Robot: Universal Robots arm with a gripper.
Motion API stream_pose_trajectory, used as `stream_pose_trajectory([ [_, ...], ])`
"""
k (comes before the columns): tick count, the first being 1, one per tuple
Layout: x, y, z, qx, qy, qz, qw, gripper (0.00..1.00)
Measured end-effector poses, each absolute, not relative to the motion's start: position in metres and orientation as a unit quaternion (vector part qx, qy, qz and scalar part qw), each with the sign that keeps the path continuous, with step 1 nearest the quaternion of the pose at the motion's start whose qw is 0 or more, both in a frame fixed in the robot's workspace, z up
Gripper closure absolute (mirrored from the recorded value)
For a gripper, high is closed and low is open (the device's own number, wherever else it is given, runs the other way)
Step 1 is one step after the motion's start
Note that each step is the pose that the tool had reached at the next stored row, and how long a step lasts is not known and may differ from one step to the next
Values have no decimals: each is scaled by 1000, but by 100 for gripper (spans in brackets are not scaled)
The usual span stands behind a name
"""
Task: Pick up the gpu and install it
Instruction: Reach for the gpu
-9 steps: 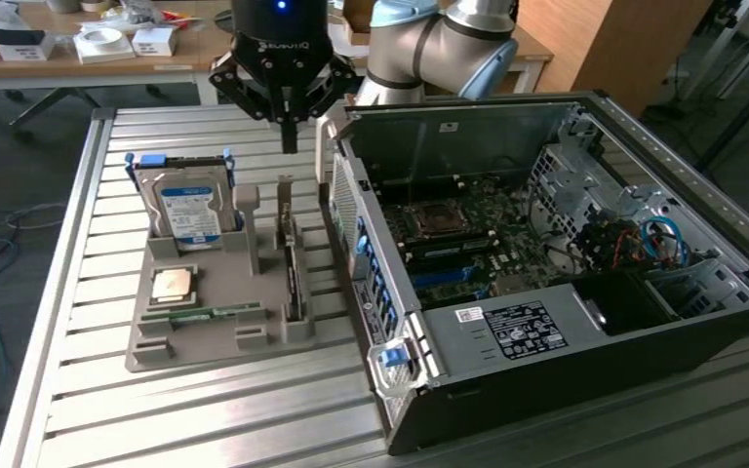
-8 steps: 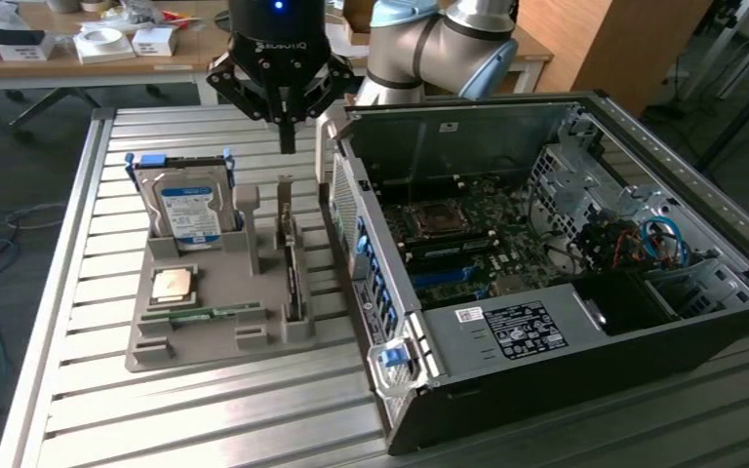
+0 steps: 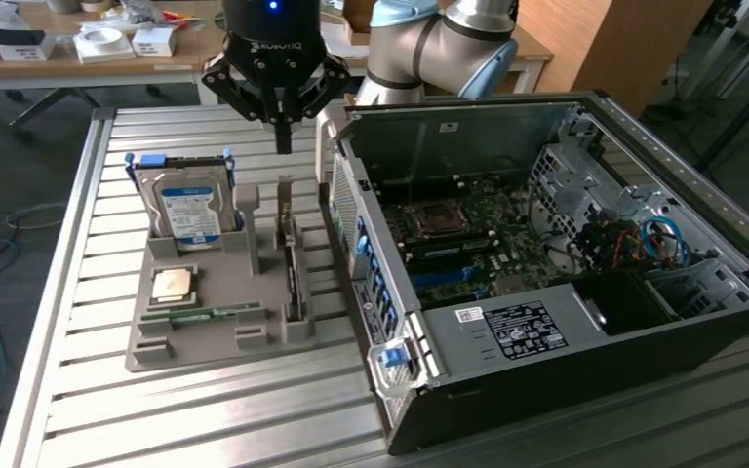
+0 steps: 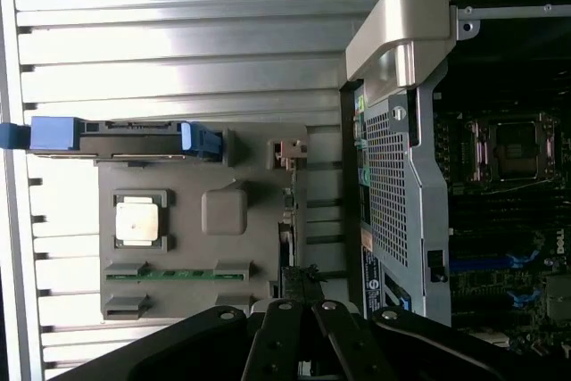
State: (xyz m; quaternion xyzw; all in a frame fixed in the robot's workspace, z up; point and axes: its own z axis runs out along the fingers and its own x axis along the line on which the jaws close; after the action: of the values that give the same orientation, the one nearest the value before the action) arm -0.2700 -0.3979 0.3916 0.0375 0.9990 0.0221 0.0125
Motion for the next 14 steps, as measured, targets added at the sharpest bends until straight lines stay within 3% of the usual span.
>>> stream_pose_trajectory([
  [14, -270, -406, 392, 37, 999, 22, 12, 89],
])
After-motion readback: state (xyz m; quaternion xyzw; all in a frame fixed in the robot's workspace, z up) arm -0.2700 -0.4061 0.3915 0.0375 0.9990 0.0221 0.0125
